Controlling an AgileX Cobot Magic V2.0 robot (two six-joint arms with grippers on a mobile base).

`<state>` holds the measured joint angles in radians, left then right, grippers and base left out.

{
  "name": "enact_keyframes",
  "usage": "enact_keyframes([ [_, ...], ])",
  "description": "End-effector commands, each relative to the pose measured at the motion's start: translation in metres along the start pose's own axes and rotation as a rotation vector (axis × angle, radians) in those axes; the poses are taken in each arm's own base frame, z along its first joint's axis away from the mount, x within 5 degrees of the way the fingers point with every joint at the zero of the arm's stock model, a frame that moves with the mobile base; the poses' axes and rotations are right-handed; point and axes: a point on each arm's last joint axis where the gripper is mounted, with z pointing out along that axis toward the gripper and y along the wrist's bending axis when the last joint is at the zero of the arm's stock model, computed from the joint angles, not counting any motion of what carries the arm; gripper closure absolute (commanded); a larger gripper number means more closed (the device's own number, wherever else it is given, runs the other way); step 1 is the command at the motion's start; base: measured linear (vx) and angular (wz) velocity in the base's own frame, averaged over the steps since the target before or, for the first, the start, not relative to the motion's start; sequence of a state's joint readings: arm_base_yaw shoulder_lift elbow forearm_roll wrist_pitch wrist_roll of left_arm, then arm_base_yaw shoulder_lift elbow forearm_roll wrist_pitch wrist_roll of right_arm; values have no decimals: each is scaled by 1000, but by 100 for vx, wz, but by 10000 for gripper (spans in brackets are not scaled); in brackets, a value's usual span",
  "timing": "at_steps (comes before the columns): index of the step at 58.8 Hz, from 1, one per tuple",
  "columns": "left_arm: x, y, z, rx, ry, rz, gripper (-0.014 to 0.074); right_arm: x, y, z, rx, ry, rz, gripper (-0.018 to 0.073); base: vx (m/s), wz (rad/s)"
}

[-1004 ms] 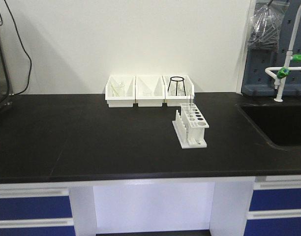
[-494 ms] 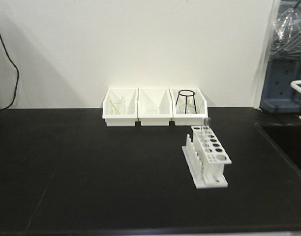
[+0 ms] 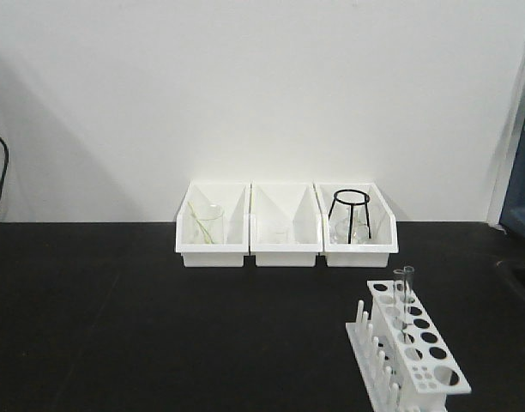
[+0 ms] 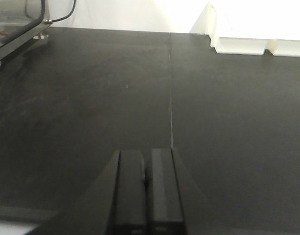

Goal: Flip and reinsert test tube from rack
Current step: 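Drive the base forward toward the white test-tube rack on the bench, then move the open right gripper down to a clear glass test tube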

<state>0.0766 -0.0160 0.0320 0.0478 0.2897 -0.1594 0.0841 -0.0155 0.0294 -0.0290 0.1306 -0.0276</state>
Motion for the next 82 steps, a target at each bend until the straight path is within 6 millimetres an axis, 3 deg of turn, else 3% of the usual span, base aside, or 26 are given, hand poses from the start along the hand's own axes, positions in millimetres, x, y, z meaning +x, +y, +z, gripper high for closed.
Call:
enact_keyframes([
  [1,-8,-2,-1,23,-96,-2,603,-8,0,-1,6,-92,-7,569,37,3],
  [71,-8,-2,-1,23,-96,-2,603,-8,0,-1,7,-94,-8,569,14,-1],
  [82,-8,-2,-1,23,-96,-2,603,-20,-1,-3,10,-228,-9,568,0,0],
])
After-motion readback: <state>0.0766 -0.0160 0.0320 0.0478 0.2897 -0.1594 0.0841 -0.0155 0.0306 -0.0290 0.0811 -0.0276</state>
